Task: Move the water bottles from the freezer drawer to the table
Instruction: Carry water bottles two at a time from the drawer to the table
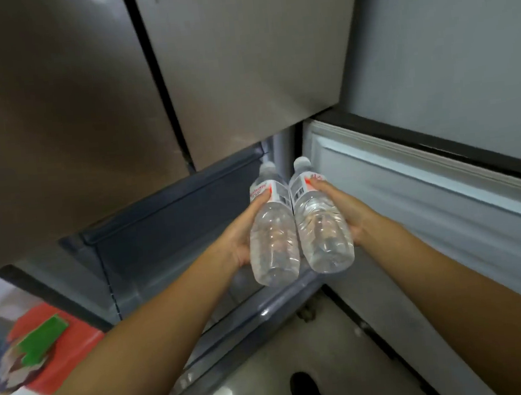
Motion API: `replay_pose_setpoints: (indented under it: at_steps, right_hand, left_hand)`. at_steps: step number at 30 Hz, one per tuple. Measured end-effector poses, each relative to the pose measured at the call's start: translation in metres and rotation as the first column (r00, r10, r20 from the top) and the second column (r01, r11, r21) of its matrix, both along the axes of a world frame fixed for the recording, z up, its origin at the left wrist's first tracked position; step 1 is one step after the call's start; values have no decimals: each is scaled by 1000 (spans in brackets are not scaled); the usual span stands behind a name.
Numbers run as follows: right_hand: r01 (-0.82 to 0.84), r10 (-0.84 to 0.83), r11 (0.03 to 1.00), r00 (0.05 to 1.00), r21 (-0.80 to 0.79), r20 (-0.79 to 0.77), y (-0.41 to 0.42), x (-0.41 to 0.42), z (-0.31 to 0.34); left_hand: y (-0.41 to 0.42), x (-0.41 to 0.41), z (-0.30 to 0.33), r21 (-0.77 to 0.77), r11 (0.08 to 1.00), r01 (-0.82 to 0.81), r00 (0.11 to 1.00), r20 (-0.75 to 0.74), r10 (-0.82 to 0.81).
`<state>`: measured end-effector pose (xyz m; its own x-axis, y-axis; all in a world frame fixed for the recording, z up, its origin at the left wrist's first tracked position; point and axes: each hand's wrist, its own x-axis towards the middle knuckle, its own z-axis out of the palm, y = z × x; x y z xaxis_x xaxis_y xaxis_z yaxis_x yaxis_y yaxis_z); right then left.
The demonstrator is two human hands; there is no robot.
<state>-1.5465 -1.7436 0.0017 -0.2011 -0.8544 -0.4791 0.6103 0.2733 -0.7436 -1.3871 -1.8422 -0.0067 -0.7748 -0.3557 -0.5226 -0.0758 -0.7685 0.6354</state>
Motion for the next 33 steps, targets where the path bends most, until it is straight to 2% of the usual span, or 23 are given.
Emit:
replay_pose_setpoints:
  at_steps: [2, 4, 7, 10, 12, 15, 18, 22, 28, 33]
  right_hand:
    - [107, -108, 994, 992, -27, -67, 33, 3, 4]
    - [248, -250, 968, 941, -38, -230, 71, 9, 9]
    - [395, -349, 918, 742, -47, -572, 128, 22, 9]
    - [551, -369, 835, 543, -12, -754, 187, 34, -4]
    - [601, -296, 798, 455, 44, -840, 212, 39, -17]
    - [694, -156, 704, 358, 150, -921, 264, 48, -44]
    - [764, 25, 563, 366, 315, -930, 319, 59, -69]
    - [825, 48, 395, 421, 404, -906, 395, 81, -93]
    - [892, 7, 191, 416, 410, -909, 518, 121, -101]
    - [920, -43, 32, 392, 391, -919, 623, 149, -99]
  left_hand:
    - [13, -7, 0, -15, 994, 109, 994, -4, -109]
    - [36, -17, 7, -95, 975, 199, 980, 0, -200]
    - [82, -29, 15, -264, 914, 308, 946, -16, -323]
    - [127, -41, 7, -389, 827, 406, 903, 33, -428]
    - [144, -47, -10, -502, 739, 450, 887, 151, -437]
    - [182, -60, -38, -682, 474, 557, 813, 332, -478]
    - [231, -66, -61, -772, 266, 577, 775, 415, -476]
    - [300, -70, -76, -802, 28, 597, 697, 501, -513]
    - [408, -79, -87, -786, -165, 596, 576, 562, -593]
    - [512, -80, -85, -798, -236, 555, 516, 553, -654]
